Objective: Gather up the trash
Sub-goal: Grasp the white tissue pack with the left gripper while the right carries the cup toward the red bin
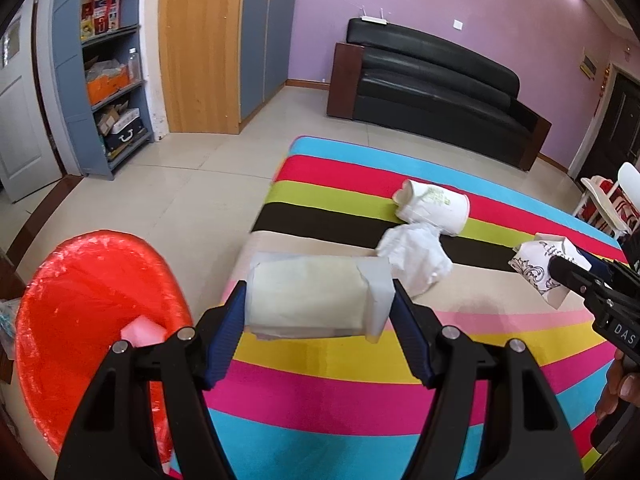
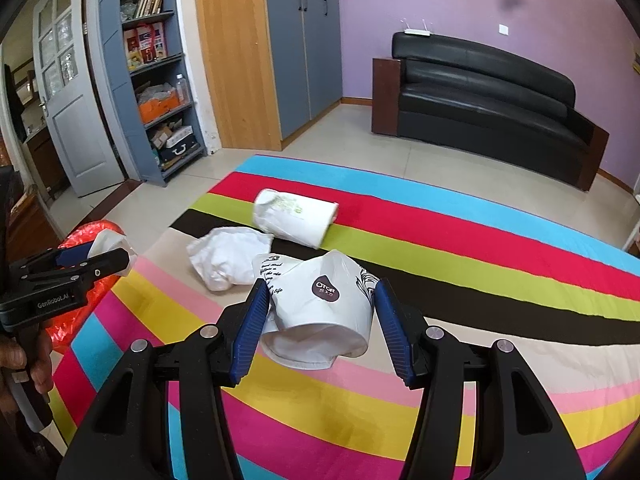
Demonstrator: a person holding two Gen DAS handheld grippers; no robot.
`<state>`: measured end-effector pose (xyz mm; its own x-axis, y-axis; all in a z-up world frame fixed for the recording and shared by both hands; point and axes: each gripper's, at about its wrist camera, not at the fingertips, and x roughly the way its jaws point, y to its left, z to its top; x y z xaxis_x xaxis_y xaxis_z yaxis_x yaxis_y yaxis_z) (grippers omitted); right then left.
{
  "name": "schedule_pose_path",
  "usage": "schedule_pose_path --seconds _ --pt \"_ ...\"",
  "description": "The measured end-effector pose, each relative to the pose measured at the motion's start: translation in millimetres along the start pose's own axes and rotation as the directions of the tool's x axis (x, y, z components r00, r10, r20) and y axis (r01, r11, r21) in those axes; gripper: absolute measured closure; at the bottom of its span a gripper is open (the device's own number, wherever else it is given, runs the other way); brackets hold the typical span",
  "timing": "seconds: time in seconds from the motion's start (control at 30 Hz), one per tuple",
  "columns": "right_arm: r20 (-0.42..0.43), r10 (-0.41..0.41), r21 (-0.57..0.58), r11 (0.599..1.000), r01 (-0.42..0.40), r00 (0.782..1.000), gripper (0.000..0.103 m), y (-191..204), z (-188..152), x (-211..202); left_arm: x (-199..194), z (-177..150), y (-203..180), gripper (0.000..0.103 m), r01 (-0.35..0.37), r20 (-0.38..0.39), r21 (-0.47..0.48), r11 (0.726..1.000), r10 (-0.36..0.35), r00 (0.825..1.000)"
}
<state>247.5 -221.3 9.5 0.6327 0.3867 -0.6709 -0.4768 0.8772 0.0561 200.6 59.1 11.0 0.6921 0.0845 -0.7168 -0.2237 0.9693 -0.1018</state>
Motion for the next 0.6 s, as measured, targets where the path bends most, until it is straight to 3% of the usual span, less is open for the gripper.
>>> schedule_pose_path --seconds 0.6 --pt "0.027 0.092 -0.08 0.993 -0.09 0.995 0.051 70 19 4 -35 6 68 0.036 -0.063 0.043 -0.075 0.995 0.066 0.997"
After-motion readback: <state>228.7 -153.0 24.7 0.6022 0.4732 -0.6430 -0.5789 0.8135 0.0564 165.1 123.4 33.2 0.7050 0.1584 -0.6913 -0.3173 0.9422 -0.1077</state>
